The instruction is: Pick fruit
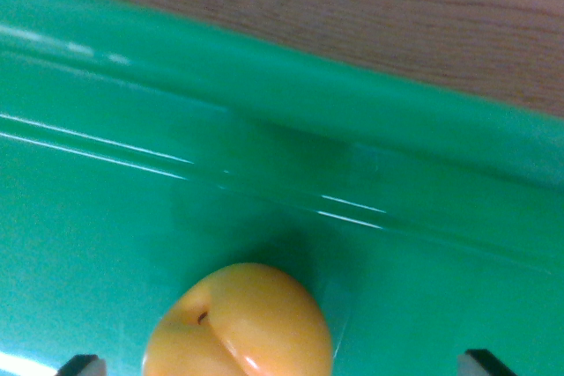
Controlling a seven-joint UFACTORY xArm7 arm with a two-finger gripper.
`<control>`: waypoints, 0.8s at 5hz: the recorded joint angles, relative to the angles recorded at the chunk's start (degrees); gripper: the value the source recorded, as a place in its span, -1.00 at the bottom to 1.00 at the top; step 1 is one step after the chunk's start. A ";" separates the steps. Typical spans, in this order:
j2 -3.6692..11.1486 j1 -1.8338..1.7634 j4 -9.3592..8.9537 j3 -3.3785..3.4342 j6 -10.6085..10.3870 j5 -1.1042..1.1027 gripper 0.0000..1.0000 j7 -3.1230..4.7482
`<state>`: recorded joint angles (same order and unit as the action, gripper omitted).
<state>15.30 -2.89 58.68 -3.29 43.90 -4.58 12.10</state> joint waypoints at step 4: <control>1.32 -0.33 -2.13 0.02 -3.51 -0.09 -1.00 0.59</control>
<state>16.62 -3.21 56.55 -3.27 40.39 -4.68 12.70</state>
